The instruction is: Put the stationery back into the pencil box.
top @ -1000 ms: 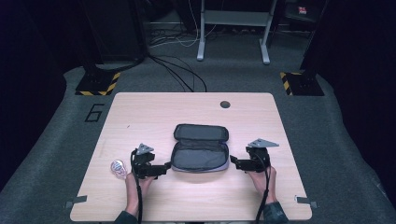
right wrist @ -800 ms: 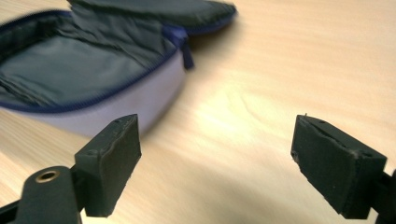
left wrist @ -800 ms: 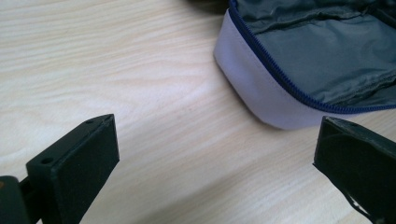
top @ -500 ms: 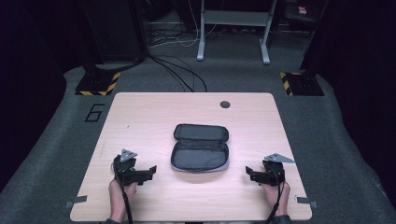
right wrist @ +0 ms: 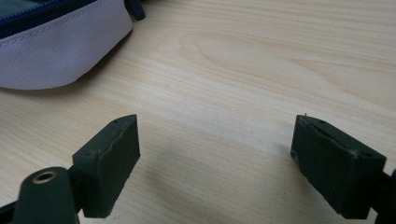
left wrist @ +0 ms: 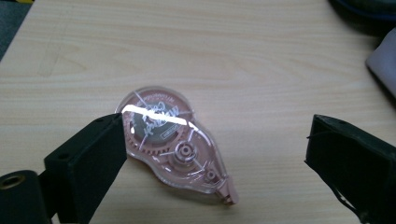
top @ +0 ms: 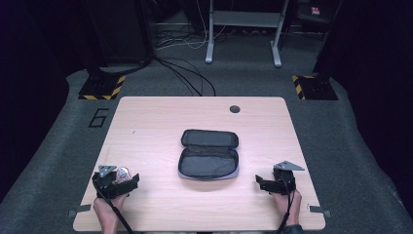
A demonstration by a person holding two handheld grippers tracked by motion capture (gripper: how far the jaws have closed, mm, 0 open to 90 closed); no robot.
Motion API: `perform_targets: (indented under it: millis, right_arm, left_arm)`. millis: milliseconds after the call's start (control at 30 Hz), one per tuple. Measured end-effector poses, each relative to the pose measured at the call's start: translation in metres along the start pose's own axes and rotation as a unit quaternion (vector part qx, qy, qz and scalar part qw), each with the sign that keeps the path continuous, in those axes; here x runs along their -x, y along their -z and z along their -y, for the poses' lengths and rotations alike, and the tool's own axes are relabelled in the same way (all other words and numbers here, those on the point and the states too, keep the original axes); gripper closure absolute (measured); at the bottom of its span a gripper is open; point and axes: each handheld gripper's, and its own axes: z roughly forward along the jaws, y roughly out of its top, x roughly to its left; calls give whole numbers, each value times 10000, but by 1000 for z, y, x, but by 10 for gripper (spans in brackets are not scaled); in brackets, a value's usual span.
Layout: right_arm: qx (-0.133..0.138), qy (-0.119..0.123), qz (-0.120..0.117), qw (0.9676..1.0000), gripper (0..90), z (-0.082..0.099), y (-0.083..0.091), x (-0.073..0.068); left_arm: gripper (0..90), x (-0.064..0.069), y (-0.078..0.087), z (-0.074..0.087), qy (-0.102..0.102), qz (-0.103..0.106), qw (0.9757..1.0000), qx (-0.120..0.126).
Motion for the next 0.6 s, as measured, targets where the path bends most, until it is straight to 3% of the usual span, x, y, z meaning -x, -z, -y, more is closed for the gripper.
perform_targets:
  millis: [367, 600]
  right_arm:
    - [12, -144, 8, 9999, 156, 0, 0, 2]
    - [73, -187, -43, 9998, 157, 0, 0, 3]
  left_arm:
    - [101, -9, -18, 6, 11, -47, 9996, -264]
    - [177, -9, -23, 1, -202, -154, 9994, -250]
